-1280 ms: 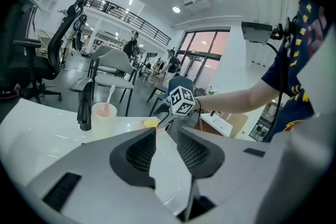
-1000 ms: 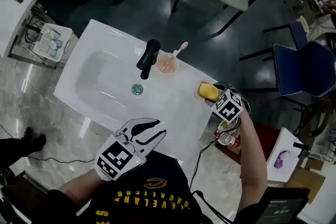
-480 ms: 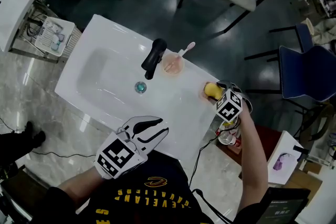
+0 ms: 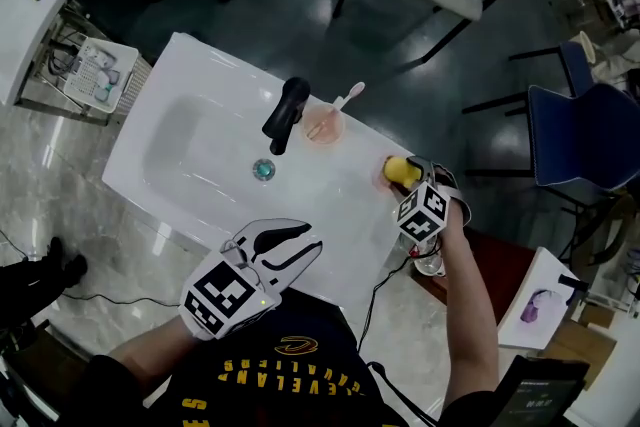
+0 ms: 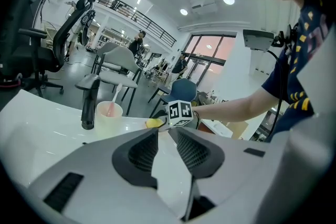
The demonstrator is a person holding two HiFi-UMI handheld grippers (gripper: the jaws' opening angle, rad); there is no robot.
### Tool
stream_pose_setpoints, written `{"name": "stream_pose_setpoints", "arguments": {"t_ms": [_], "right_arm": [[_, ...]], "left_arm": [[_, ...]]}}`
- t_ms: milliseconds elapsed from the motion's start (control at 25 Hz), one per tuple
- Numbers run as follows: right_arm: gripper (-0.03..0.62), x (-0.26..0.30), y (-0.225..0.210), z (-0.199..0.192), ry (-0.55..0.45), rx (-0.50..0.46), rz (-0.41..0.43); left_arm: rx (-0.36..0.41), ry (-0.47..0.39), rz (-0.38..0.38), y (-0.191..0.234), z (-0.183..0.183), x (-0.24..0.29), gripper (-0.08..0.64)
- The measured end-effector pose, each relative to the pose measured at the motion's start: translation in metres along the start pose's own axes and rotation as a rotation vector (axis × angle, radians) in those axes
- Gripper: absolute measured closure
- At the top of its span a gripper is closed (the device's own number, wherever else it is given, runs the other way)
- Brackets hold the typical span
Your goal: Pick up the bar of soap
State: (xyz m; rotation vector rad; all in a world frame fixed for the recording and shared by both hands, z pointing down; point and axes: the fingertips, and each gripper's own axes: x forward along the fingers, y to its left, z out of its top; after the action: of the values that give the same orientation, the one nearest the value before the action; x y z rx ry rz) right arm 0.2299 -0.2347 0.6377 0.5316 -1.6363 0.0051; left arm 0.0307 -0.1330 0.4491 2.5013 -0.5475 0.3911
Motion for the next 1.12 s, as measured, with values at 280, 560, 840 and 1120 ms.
{"name": "stream_pose_setpoints", "arguments": {"t_ms": [280,560,840,1120], "right_arm": [[0.325,0.001,0.002,0.006,-0.021,0.039,-0.002],[0.325,-0.01,0.0,0.005,-0.083,0.139,-0.031],[0.325,-0.035,0.0,0.011,-0.188,0.303,-0.036],[0.325,-0.067,0.006,0.012,-0.303,0.464,-0.04]], "left_arm": [[0.009,-0.003,-0.001,-0.006,0.002,0.001,0.443],[-0.006,0.002,0.008,-0.01,-0.002,-0.003,0.443],[-0.001,0.007,-0.016,-0.024,-0.006,0.001,0.445],[0.002,0.008,-0.03,-0.037,-0.006,0.0,0.444]]}}
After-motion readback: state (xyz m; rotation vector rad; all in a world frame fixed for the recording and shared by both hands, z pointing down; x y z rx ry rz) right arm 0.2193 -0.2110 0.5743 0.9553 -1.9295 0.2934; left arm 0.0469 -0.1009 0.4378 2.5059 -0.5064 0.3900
